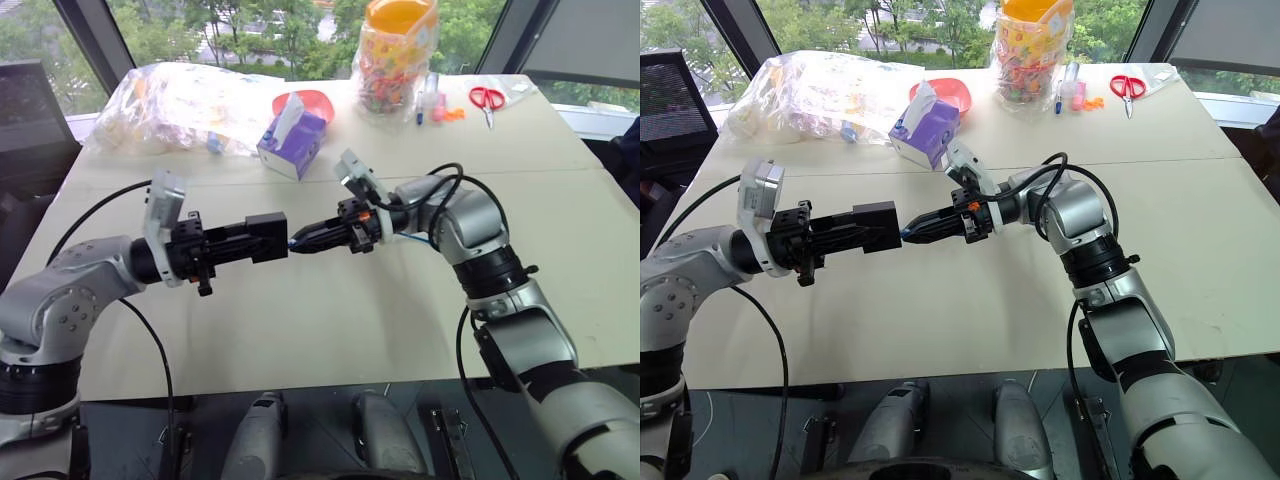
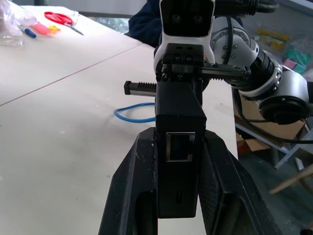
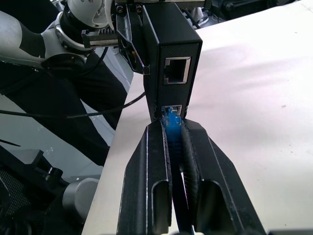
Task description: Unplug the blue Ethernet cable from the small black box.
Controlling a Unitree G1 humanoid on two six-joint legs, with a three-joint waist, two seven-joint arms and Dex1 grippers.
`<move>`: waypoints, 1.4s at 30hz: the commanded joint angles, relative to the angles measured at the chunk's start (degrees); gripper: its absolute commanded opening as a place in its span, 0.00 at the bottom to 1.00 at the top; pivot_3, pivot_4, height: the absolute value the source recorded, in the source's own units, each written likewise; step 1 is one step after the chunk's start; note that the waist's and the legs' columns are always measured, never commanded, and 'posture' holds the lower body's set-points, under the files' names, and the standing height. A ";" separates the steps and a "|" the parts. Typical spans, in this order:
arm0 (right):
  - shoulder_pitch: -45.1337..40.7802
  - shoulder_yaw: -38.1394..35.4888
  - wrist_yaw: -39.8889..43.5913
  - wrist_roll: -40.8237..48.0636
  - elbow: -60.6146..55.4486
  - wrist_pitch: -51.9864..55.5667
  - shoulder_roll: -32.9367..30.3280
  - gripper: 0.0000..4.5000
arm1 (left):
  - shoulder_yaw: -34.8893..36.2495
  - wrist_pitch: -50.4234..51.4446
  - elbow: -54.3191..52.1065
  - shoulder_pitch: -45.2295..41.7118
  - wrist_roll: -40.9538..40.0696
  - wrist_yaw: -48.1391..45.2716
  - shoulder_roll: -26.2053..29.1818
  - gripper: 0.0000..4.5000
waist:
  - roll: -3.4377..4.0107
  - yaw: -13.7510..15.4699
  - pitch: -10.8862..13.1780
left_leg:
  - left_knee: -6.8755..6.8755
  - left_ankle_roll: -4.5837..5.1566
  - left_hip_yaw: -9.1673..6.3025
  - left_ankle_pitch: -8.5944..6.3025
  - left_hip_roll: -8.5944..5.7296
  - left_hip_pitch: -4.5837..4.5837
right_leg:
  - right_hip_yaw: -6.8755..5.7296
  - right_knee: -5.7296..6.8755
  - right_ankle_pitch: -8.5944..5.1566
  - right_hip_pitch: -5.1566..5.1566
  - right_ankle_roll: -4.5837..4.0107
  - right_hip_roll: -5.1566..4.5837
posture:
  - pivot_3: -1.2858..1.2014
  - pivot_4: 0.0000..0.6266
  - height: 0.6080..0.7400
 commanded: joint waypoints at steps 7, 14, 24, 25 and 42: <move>-1.04 -3.73 -1.50 -2.93 10.95 -6.22 -4.18 0.01 | 5.99 0.62 -4.31 5.73 -2.26 -0.70 5.15 0.11 | 0.00 0.28 0.00 | 0.01 0.00 0.02 0.00 -0.01 -0.02 | 0.01 -0.02 -0.06 0.01 -0.11 -0.02 | 0.52 0.24 0.90; -4.89 -8.06 -8.46 -8.41 28.11 -17.71 -5.83 0.01 | 6.43 -1.61 -4.40 7.64 -0.06 0.80 4.73 0.11 | 0.01 -0.07 0.02 | 0.03 0.00 0.02 0.00 -0.01 0.01 | 0.01 -0.01 -0.08 0.01 -0.17 -0.01 | 0.52 0.24 0.90; -5.15 -7.93 -38.07 -23.18 46.90 -39.44 -1.84 0.01 | -10.47 -24.34 12.84 -2.90 26.37 8.38 -9.94 0.11 | -0.03 0.18 0.01 | 0.10 -0.01 0.03 0.02 -0.04 0.02 | 0.03 -0.03 0.02 0.10 -0.02 0.00 | 0.52 0.24 0.90; -5.06 -8.12 -39.19 -23.67 47.66 -40.25 -1.52 0.01 | -11.43 -26.35 15.25 -4.05 28.17 8.82 -11.38 0.11 | -0.04 0.13 0.01 | 0.09 -0.01 0.03 0.02 -0.04 0.02 | 0.03 -0.02 0.03 0.10 0.00 0.00 | 0.52 0.24 0.90; 6.95 -18.99 -28.39 -5.02 6.58 -10.74 -5.36 0.79 | -18.35 -48.01 52.04 -18.06 45.49 11.42 -25.99 0.11 | -0.02 0.53 0.01 | 0.15 0.01 -0.03 0.03 -0.07 0.03 | -0.02 0.13 0.16 0.13 0.26 -0.01 | 0.52 0.24 0.90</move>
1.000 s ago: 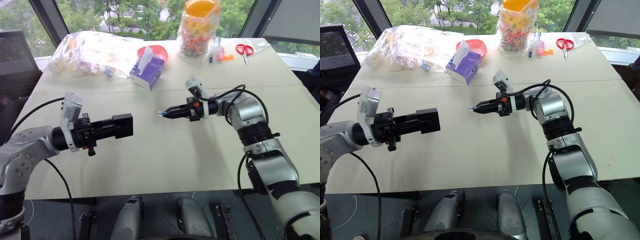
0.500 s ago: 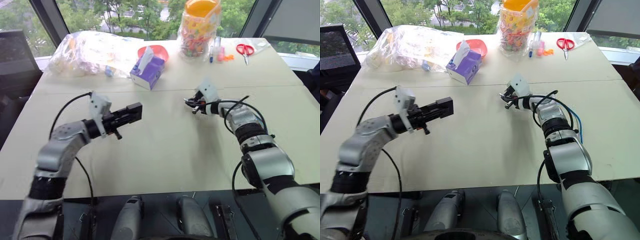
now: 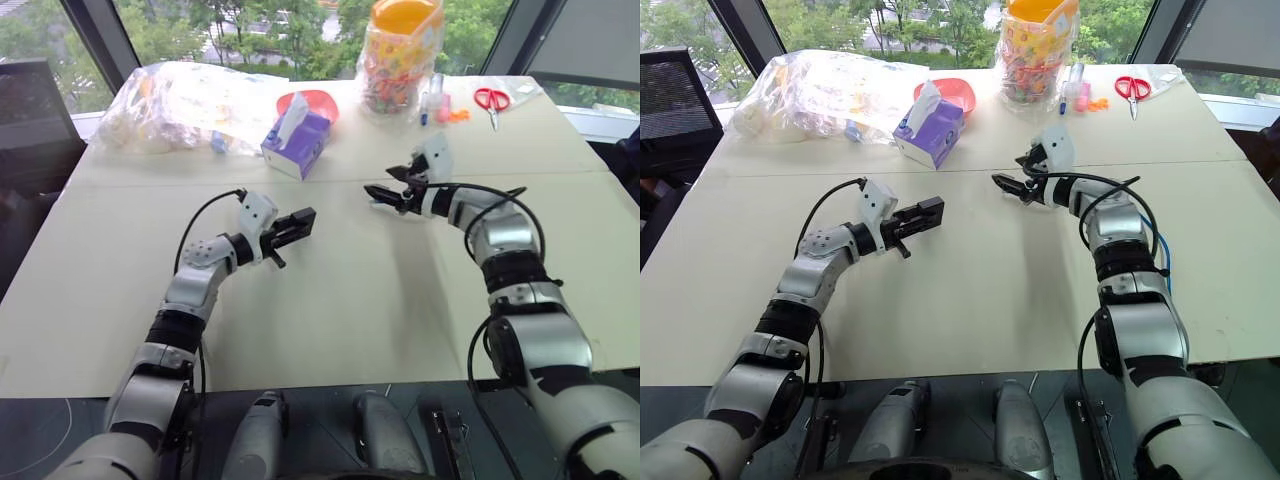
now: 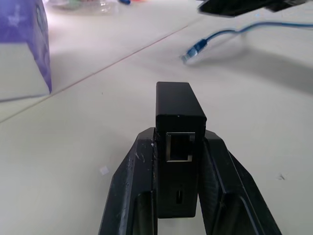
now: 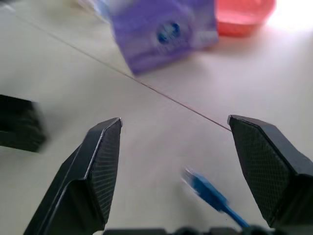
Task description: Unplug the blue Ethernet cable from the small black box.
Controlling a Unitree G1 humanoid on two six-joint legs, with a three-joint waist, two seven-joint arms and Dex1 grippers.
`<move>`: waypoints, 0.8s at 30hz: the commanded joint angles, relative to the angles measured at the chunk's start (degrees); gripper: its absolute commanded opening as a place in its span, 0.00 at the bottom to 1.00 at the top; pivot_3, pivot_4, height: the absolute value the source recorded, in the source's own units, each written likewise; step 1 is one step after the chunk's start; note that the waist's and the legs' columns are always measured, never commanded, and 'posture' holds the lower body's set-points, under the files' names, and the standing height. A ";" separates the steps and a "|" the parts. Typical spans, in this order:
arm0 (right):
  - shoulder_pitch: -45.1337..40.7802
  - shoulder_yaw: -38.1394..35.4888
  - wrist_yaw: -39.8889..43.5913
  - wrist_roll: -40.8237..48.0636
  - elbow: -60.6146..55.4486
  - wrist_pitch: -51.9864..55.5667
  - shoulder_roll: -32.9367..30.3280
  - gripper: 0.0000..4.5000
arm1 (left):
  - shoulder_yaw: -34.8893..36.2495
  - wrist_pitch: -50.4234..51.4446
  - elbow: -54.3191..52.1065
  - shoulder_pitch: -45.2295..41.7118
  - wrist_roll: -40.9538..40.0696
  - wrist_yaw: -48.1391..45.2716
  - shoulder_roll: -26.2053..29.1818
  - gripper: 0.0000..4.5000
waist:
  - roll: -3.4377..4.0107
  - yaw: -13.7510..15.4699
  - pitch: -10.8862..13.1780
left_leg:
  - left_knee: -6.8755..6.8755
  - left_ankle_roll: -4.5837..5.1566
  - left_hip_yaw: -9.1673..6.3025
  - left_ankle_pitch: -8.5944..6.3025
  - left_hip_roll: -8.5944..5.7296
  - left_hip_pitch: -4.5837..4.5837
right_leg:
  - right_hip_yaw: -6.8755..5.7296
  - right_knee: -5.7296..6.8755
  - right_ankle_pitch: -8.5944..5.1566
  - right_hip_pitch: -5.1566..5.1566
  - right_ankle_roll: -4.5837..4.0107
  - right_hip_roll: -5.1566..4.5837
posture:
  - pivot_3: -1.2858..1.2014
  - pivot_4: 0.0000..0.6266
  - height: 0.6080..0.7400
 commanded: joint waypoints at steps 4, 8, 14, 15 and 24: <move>8.22 -1.96 3.20 9.32 -23.52 15.75 -3.74 0.79 | 0.24 -4.78 6.56 -1.86 3.41 2.26 -1.70 0.11 | 0.01 0.24 -0.01 | 0.13 0.00 0.00 0.00 0.00 0.03 | 0.01 0.00 0.00 0.06 0.01 0.00 | 0.52 0.24 0.90; 13.32 -1.92 2.14 11.05 -30.81 20.09 -4.83 0.79 | 0.39 -4.06 7.04 -0.69 3.29 1.17 -1.38 0.11 | 0.00 0.24 -0.03 | 0.17 0.04 0.00 0.02 0.00 0.17 | 0.01 0.00 0.01 0.21 -0.02 0.00 | 0.52 0.24 0.90; 16.21 -2.00 0.29 12.35 -34.75 22.85 -4.74 0.81 | 0.90 -2.14 4.59 1.86 3.01 0.32 -0.62 0.77 | 0.02 -0.30 -0.05 | 0.14 0.04 0.00 0.02 0.00 0.15 | 0.02 -0.01 0.01 0.17 0.00 -0.01 | 0.52 0.24 0.90; 16.44 -1.91 0.23 12.45 -34.96 23.14 -4.79 0.81 | 1.00 -1.71 4.26 2.12 2.94 0.30 -0.59 0.87 | 0.02 -0.34 -0.05 | 0.12 0.04 0.00 0.02 0.00 0.15 | 0.01 0.00 0.01 0.17 0.00 -0.01 | 0.52 0.24 0.90; 20.05 0.93 2.87 12.63 -37.21 24.57 -8.17 0.81 | 3.37 5.08 -7.83 8.00 0.21 -0.02 2.39 1.00 | 0.02 -0.49 -0.05 | 0.09 0.05 0.00 0.02 0.01 0.16 | 0.02 -0.02 0.00 0.17 0.00 -0.01 | 0.52 0.24 0.90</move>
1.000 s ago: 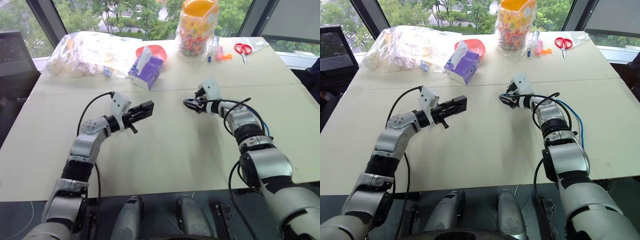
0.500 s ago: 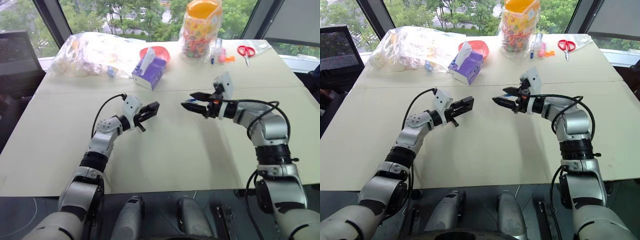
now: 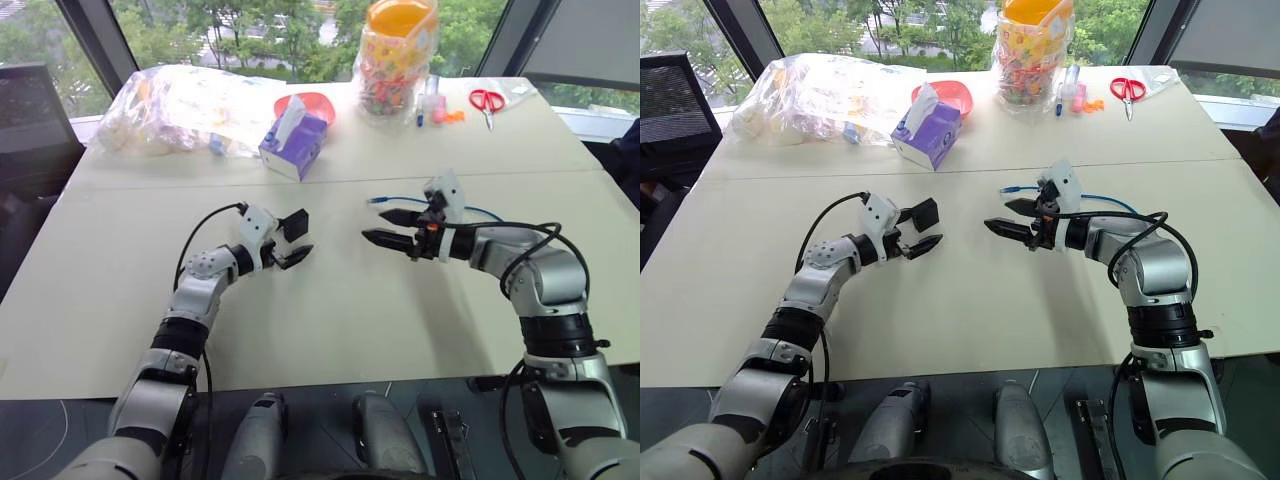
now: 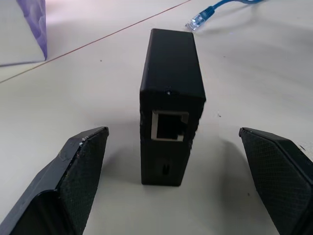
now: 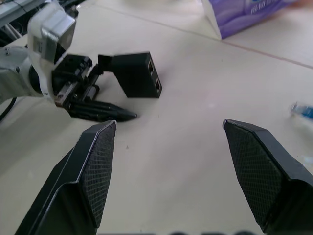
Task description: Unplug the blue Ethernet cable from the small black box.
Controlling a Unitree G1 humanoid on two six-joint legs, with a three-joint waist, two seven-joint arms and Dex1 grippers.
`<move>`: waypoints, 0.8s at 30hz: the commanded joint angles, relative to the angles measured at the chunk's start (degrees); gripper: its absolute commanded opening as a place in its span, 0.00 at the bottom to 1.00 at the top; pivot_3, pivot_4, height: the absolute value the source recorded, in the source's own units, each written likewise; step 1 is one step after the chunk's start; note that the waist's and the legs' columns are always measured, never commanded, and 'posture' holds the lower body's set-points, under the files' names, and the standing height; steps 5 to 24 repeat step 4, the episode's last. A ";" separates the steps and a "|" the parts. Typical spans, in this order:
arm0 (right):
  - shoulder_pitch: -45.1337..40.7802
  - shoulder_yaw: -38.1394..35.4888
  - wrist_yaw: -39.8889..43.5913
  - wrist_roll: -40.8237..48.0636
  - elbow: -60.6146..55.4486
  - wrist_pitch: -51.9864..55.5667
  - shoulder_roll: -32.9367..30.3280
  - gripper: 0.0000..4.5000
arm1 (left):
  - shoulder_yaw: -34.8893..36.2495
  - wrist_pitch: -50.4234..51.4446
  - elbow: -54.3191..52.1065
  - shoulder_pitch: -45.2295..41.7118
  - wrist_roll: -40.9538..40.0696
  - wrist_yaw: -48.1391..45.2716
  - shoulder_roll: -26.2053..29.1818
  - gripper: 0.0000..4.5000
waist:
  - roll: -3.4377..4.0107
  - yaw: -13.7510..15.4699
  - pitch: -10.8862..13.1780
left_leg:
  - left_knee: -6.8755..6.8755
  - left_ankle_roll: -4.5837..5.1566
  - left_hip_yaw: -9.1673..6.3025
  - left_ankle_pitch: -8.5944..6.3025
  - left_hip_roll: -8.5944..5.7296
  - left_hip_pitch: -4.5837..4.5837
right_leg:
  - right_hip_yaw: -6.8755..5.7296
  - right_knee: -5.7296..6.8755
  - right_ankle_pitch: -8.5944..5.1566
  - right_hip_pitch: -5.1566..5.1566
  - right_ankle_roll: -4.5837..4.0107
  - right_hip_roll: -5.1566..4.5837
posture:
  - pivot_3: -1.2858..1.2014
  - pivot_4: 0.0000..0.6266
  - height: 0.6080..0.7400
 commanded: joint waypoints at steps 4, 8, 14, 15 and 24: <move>4.08 0.86 0.32 0.29 -4.26 -1.55 -1.40 0.81 | 5.15 7.77 -14.42 8.27 -3.52 1.23 5.07 1.00 | 0.00 -0.05 0.00 | -0.06 0.00 0.00 0.00 0.03 0.00 | 0.00 0.01 -0.01 -0.06 -0.01 0.01 | 0.52 0.24 0.90; 4.08 0.86 0.32 0.29 -4.26 -1.55 -1.40 0.81 | 5.15 7.77 -14.42 8.27 -3.52 1.23 5.07 1.00 | 0.00 -0.05 0.00 | -0.06 0.00 0.00 0.00 0.03 0.00 | 0.00 0.01 -0.01 -0.06 -0.01 0.01 | 0.52 0.24 0.90; 4.08 0.86 0.32 0.29 -4.26 -1.55 -1.40 0.81 | 5.15 7.77 -14.42 8.27 -3.52 1.23 5.07 1.00 | 0.00 -0.05 0.00 | -0.06 0.00 0.00 0.00 0.03 0.00 | 0.00 0.01 -0.01 -0.06 -0.01 0.01 | 0.52 0.24 0.90; 4.08 0.86 0.32 0.29 -4.26 -1.55 -1.40 0.81 | 5.15 7.77 -14.42 8.27 -3.52 1.23 5.07 1.00 | 0.00 -0.05 0.00 | -0.06 0.00 0.00 0.00 0.03 0.00 | 0.00 0.01 -0.01 -0.06 -0.01 0.01 | 0.52 0.24 0.90; 4.08 0.86 0.32 0.29 -4.26 -1.55 -1.40 0.81 | 5.15 7.77 -14.42 8.27 -3.52 1.23 5.07 1.00 | 0.00 -0.05 0.00 | -0.06 0.00 0.00 0.00 0.03 0.00 | 0.00 0.01 -0.01 -0.06 -0.01 0.01 | 0.52 0.24 0.90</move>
